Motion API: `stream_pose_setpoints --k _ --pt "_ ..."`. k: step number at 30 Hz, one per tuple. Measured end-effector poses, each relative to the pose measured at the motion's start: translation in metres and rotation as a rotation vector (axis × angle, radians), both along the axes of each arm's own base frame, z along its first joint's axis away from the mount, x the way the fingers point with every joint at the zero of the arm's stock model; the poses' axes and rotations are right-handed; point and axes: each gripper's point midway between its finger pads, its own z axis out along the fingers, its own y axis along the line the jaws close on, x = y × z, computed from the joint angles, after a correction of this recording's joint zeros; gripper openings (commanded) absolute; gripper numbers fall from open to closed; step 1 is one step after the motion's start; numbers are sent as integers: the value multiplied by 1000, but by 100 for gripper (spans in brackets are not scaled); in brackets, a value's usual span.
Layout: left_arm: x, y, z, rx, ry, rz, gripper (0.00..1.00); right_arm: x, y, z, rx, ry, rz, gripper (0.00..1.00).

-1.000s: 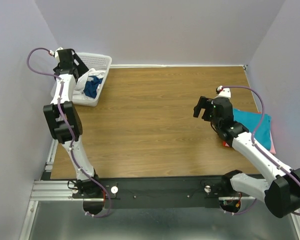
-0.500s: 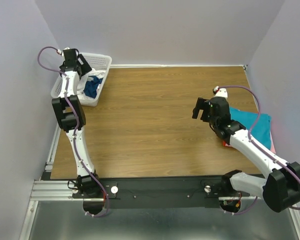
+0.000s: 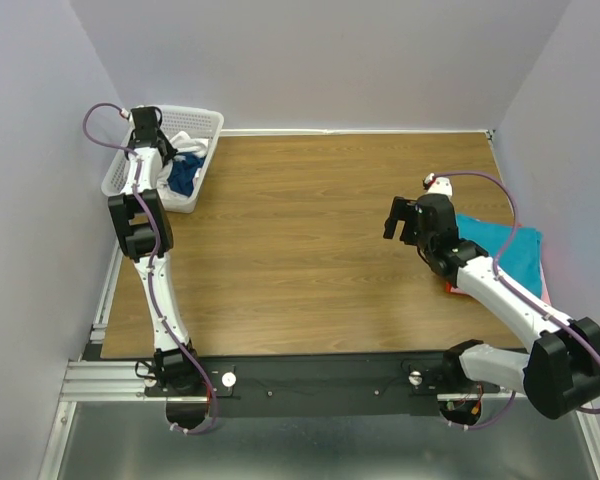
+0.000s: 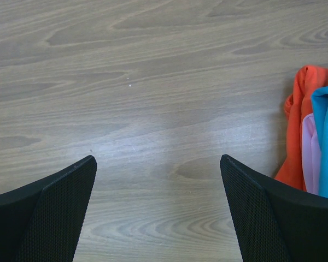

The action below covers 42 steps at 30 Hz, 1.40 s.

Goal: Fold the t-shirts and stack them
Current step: Grab the tshirt from the pile, then move the tshirt to the center of the board

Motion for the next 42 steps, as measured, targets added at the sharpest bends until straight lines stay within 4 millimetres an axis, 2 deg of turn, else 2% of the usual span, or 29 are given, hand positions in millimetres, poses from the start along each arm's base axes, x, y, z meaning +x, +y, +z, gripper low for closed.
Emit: stream_pose_setpoints --k 3,9,13,19,25,31,35,38,39,42 --pt "1 0 1 -1 -7 0 0 0 0 -2 -2 5 0 100" --pt "2 -2 9 -1 -21 -7 0 0 0 -2 -1 6 1 100" --pt "0 -5 36 7 -56 -11 0 0 0 -2 -2 7 2 100" --pt "-6 -13 123 37 -188 -21 0 -1 1 -2 1 9 6 100" --pt "-25 -22 219 68 -344 -36 0 -1 1 -2 2 7 7 100" --pt "-45 -38 282 64 -457 -91 0 -1 1 3 7 -4 7 100" --pt "-66 -60 333 57 -558 -165 0 -2 1 11 17 -28 7 100" --pt "-91 -84 379 61 -653 -229 0 -3 1 17 24 -46 6 100" --pt "-104 -96 399 64 -698 -259 0 -3 0 18 25 -48 6 100" --pt "-132 -126 440 66 -796 -332 0 -3 0 19 25 -51 4 100"
